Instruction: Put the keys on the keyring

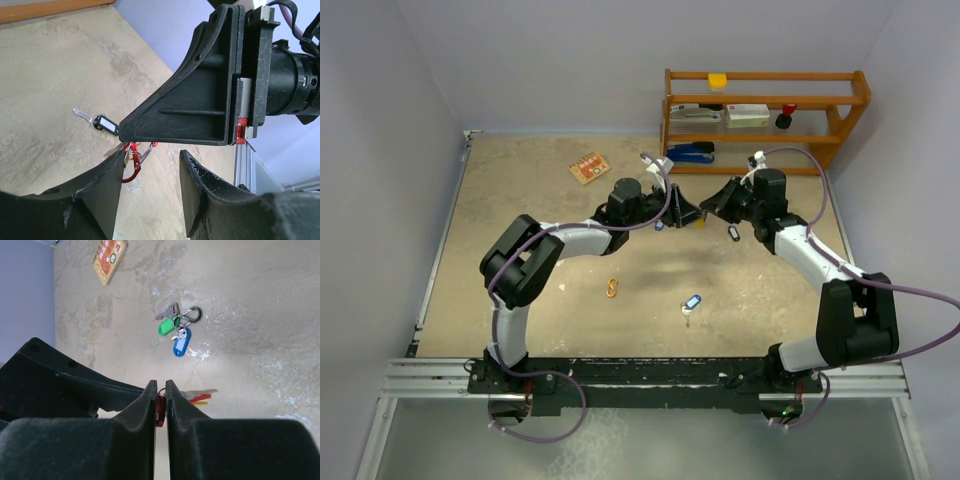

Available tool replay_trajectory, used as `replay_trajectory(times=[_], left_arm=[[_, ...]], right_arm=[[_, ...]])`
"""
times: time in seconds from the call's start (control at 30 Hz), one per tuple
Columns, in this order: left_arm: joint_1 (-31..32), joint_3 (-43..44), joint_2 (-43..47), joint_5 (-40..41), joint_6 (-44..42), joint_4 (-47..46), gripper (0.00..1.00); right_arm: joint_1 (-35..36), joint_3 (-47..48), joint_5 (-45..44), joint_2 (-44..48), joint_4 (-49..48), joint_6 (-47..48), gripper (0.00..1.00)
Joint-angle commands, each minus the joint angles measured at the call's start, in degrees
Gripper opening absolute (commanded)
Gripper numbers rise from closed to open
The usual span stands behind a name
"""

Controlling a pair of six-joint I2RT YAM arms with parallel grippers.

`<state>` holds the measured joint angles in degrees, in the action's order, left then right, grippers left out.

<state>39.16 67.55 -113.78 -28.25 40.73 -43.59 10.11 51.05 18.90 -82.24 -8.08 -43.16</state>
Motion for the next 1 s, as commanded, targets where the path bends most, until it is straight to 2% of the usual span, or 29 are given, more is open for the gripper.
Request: replay_trajectory(times=[0.0,0.2,0.33,0.63,0.83,0.97], left_arm=[[0.11,0.03,2.30,0.13,-0.74,-4.83,0.44],[0.09,0.21,1.96,0.26,-0.65,-4.32,0.44],[0.06,0.00,2.51,2.09,-1.17,-3.12,0.44],[-1.45,-3.84,5.73,16.24,2.39,-2.16,0.45],[-2.30,-6.54,7.92,20.57,2.97,-2.83,0.45],[-2.72,-7.62,9.52,21.66,3.16,-2.57,0.45]], right_arm=[[-0.18,-0.44,-0.43,0.80,-0.23,0.62,0.08],[-0.20,-0.97,-2.90,2.13,-0.94,0.90,0.00],[-0.31,-0.61,-5.54,3.40,0.39,2.07,0.00],[-1.49,-1.45,-8.72,6.56,2.02,3.97,0.00],[-1.67,-0.46,-8.99,6.00,2.05,5.92,0.00],[-1.67,1.91,-9.16,2.12,0.64,8.32,0.00]])
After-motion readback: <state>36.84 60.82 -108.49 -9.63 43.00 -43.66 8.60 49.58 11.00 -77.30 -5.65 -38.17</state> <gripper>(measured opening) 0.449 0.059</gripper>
